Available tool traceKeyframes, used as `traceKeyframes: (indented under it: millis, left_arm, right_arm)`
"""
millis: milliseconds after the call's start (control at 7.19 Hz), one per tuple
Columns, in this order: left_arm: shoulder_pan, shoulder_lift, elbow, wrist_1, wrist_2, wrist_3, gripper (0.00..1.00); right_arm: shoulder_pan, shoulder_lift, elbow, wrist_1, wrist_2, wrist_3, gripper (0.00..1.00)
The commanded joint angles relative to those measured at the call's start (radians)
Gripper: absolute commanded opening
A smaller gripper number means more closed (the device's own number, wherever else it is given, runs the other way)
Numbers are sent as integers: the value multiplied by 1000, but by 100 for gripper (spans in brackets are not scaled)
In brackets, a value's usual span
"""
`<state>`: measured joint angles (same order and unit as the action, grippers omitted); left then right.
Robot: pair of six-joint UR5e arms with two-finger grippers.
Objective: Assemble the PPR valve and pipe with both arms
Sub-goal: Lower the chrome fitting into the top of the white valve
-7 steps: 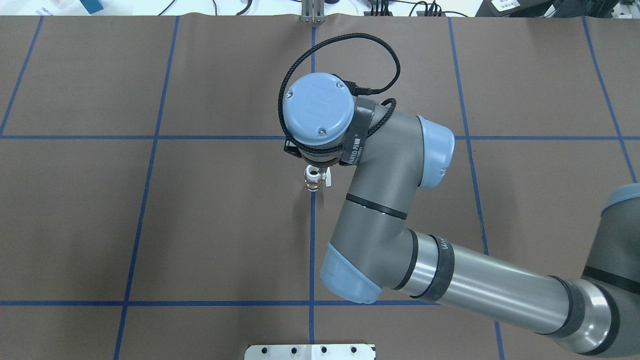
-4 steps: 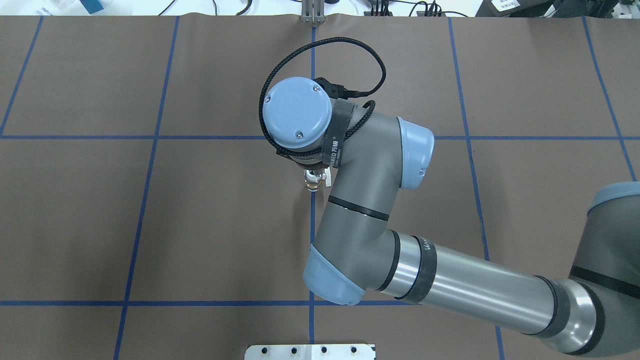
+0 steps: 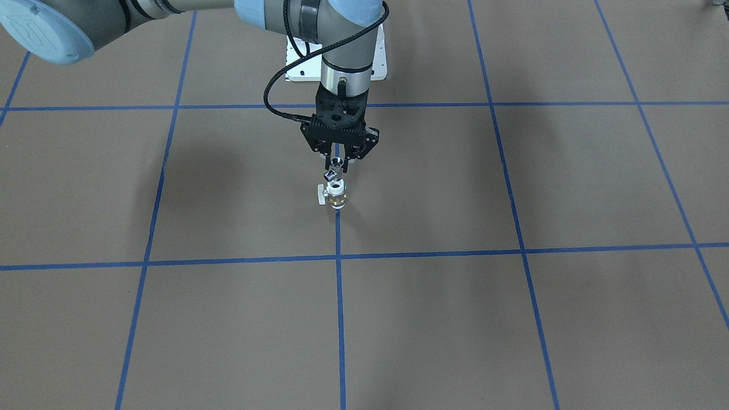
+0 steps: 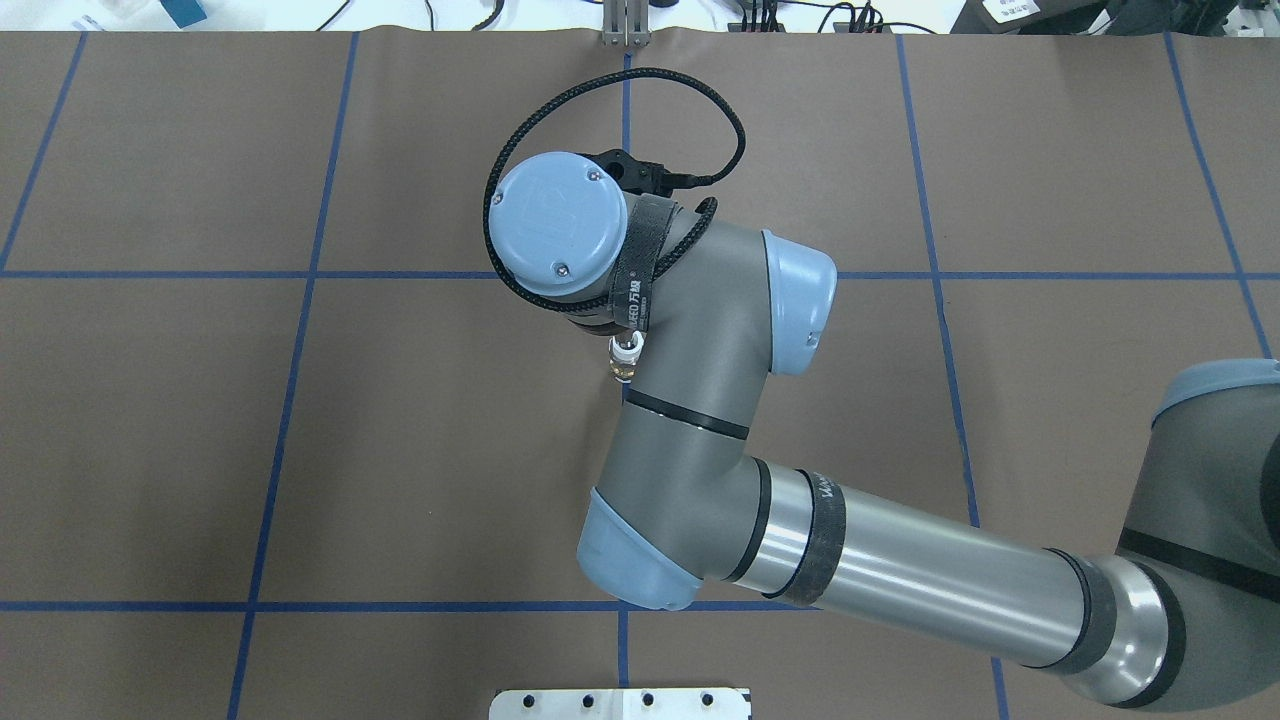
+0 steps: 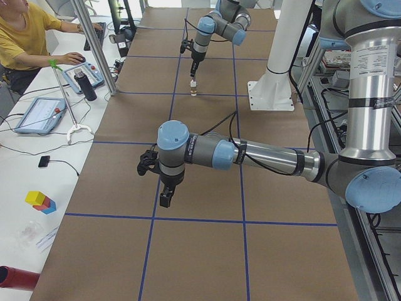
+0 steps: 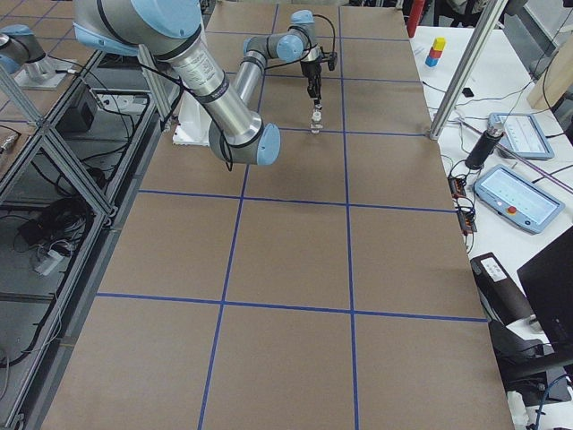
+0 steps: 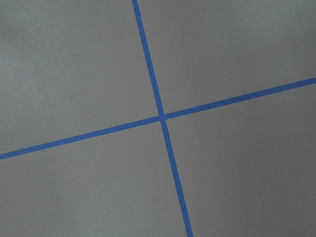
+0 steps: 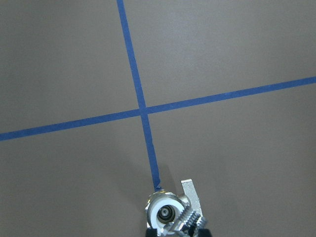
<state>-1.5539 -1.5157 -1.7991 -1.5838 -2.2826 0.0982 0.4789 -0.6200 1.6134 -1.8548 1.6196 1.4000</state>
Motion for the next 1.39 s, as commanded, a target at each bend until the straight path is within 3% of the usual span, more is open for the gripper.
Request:
traceKeyframes:
  millis: [0,1253]
  left_arm:
    - [0,0,0,1,0,0,100]
    - [0,0,0,-1,0,0,100]
  right_arm:
    - [1,-4,-4,26,-10,-4,0]
    - [-2,-20,-17,39,-9,-4,0]
